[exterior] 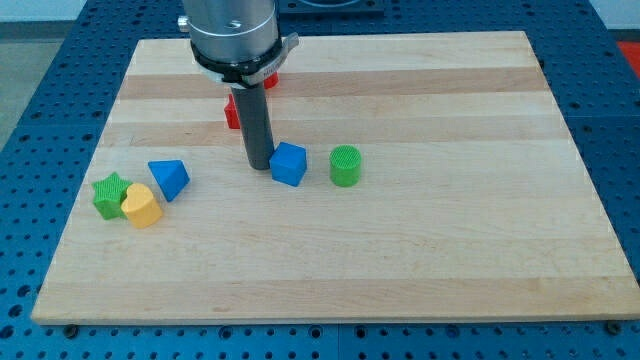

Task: Slide the blue triangle diagonally to the top right of the yellow heart

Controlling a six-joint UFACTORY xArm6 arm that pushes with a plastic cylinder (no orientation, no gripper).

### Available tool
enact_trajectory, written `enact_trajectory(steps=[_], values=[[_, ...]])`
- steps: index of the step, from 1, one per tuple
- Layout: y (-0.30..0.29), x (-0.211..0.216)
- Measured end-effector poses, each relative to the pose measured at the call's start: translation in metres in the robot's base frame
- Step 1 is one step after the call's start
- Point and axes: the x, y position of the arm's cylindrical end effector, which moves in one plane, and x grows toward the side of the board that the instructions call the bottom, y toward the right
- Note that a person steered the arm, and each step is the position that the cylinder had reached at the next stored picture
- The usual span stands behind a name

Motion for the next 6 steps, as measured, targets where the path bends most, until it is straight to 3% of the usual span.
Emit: enact_trajectory(steps=[4,6], values=[[0.026,0.009],[-0.071,-0.014]])
